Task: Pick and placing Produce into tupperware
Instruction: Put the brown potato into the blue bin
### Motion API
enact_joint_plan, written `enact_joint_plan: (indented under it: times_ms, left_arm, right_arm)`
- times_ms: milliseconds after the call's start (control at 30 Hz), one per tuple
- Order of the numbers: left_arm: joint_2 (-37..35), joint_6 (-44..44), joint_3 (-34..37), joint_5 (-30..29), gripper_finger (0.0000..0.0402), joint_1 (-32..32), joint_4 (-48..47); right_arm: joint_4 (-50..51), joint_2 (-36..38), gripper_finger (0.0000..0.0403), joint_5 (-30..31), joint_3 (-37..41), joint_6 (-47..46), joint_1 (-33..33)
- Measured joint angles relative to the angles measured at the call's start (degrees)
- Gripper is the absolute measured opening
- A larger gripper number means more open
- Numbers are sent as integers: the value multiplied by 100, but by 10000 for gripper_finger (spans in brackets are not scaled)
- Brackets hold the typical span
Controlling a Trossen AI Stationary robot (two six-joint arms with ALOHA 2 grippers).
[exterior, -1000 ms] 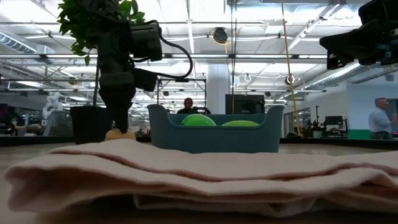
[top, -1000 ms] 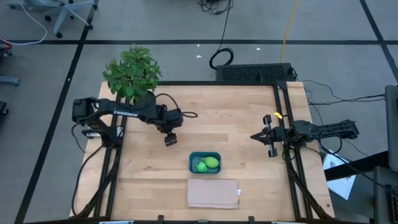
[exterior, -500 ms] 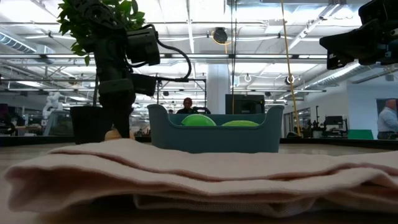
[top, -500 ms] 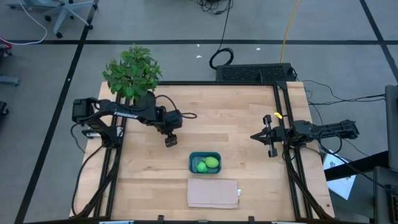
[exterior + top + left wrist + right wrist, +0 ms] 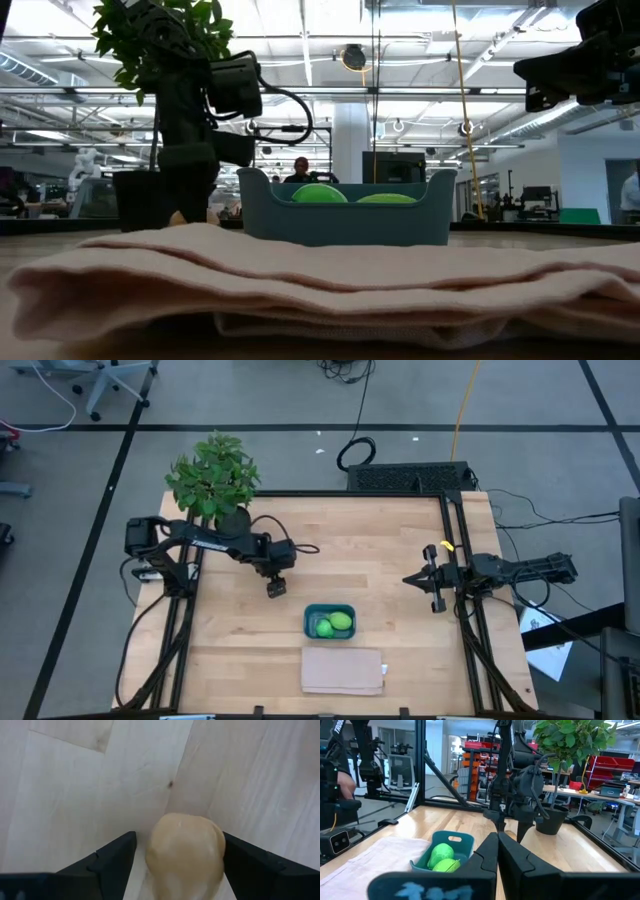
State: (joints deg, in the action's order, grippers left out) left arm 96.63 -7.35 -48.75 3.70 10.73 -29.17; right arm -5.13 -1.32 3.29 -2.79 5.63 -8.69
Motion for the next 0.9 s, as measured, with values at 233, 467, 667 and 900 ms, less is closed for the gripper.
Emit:
enact_joint_plan:
  times_ms: [233,467,667,900]
  left_arm:
    - [-21,149,13,-10,284,1,20]
    - [-17,450,15,-37,238,6,-11]
    - [-9,481,-58,-96,171,8,-169]
    - [16,580,-296,-118,165,8,-465]
  right_arm:
    - [0,-7,0,1,2,14,-2]
    - [-1,-7,0,2,1,37,-1]
    - [0,-7,0,2,0,46,0]
    - [-2,-7,0,2,2,63,0]
